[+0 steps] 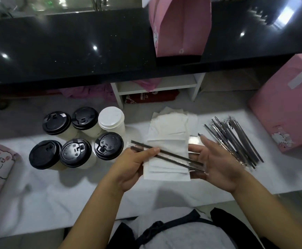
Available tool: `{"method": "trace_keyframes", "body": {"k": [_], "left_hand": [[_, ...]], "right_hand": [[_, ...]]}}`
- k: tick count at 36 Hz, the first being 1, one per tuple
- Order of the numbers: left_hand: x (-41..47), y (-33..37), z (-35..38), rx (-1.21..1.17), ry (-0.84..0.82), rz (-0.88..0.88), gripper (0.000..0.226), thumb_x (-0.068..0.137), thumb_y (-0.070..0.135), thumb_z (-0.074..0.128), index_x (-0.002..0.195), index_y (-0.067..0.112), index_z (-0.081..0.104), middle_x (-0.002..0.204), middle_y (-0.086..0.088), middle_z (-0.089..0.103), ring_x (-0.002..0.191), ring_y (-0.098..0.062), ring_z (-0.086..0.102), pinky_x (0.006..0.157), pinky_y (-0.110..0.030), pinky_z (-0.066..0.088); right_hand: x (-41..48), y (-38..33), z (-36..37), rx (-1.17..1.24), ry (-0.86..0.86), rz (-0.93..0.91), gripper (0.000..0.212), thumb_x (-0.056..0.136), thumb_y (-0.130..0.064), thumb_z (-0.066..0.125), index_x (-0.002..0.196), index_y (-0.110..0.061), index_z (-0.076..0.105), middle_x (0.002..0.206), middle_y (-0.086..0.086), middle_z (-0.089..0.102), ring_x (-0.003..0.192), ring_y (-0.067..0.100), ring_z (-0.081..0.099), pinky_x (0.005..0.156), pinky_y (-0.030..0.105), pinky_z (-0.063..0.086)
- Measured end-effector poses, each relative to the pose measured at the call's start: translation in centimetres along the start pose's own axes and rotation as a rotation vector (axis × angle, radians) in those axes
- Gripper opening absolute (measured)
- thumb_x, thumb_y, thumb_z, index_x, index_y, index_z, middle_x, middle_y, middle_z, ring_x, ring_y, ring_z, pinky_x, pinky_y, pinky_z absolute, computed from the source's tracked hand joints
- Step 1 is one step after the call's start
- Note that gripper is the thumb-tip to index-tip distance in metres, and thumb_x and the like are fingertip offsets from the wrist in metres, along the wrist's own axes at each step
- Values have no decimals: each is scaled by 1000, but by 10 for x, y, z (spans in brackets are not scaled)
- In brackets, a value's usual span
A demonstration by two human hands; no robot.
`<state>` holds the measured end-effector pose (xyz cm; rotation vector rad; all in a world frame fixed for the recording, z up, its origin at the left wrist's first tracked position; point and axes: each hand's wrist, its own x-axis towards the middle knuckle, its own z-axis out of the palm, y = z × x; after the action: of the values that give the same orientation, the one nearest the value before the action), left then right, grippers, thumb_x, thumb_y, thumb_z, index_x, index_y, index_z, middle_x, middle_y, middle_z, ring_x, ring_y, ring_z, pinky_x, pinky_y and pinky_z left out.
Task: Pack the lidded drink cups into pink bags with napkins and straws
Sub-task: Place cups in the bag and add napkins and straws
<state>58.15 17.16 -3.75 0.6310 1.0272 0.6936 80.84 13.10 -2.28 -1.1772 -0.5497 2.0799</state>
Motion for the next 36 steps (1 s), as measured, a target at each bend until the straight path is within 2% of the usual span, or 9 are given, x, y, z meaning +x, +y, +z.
{"method": "trace_keyframes", "body": {"k": [4, 10, 15, 18, 22, 26, 31, 33, 36], "left_hand": [[-2, -1, 2, 44, 4, 27, 38, 74, 10, 74, 108, -7, 71, 113, -24, 70, 109, -36, 67, 98, -44, 53], [-8, -1, 9, 70, -122, 49, 16, 78, 0, 66, 85, 8, 77, 91, -8, 71, 79, -17, 66, 65, -22, 54], [-14, -8, 12, -32, -153, 31, 21, 81, 6, 59, 94, 8, 76, 106, -13, 72, 91, -19, 68, 78, -28, 56], [-18, -15, 16, -108, -82, 5, 34, 82, 26, 65, 111, 9, 71, 115, -15, 70, 102, -20, 67, 87, -30, 56], [-25, -25, 29, -54, 125, 0, 47, 80, 30, 76, 121, 10, 65, 105, -5, 70, 97, -15, 66, 90, -34, 52], [-30, -39, 38, -5, 364, 10, 39, 74, 18, 77, 111, 14, 67, 87, 0, 70, 82, -14, 68, 79, -34, 52], [-44, -51, 32, 32, 556, 47, 21, 84, -1, 70, 99, 14, 71, 84, -6, 70, 79, -22, 66, 70, -34, 52], [-51, -54, 27, -3, 624, 76, 21, 84, -3, 69, 96, 13, 70, 83, -7, 71, 76, -21, 68, 65, -32, 54], [-66, -59, 15, -103, 719, 121, 19, 87, -4, 64, 97, 12, 68, 82, -8, 70, 73, -20, 68, 62, -32, 53]], "right_hand": [[4, -1, -5, 48, 15, 22, 74, 92, -58, 39, 127, 3, 62, 113, 21, 66, 85, 31, 68, 70, 40, 55], [1, -1, -12, 10, -12, 40, 52, 88, -39, 50, 80, 6, 74, 92, 17, 66, 54, 18, 59, 52, 28, 52], [9, 8, -20, -198, -14, -30, 6, 69, -5, 77, 74, -2, 76, 79, 17, 64, 62, 17, 61, 59, 24, 53], [14, 15, -25, -297, -12, -104, 14, 72, 8, 77, 76, -4, 74, 71, 14, 61, 61, 25, 49, 61, 26, 48], [19, 24, -26, -359, 33, -202, 27, 74, 17, 73, 83, -7, 65, 77, 6, 62, 62, 20, 59, 59, 23, 49], [26, 33, -26, -490, 4, -209, 33, 74, 14, 74, 90, -11, 59, 77, -1, 64, 64, 16, 58, 63, 33, 51], [34, 36, -17, -657, -113, -168, 29, 76, 6, 74, 90, -16, 61, 86, 3, 66, 68, 18, 62, 61, 27, 52], [40, 39, -13, -807, -122, -203, 29, 79, -5, 74, 94, -27, 63, 93, -5, 68, 81, 12, 67, 75, 28, 56], [39, 39, 4, -1043, -193, -347, 31, 88, -22, 68, 114, -38, 63, 115, -24, 61, 109, -7, 54, 94, 12, 42]]}}
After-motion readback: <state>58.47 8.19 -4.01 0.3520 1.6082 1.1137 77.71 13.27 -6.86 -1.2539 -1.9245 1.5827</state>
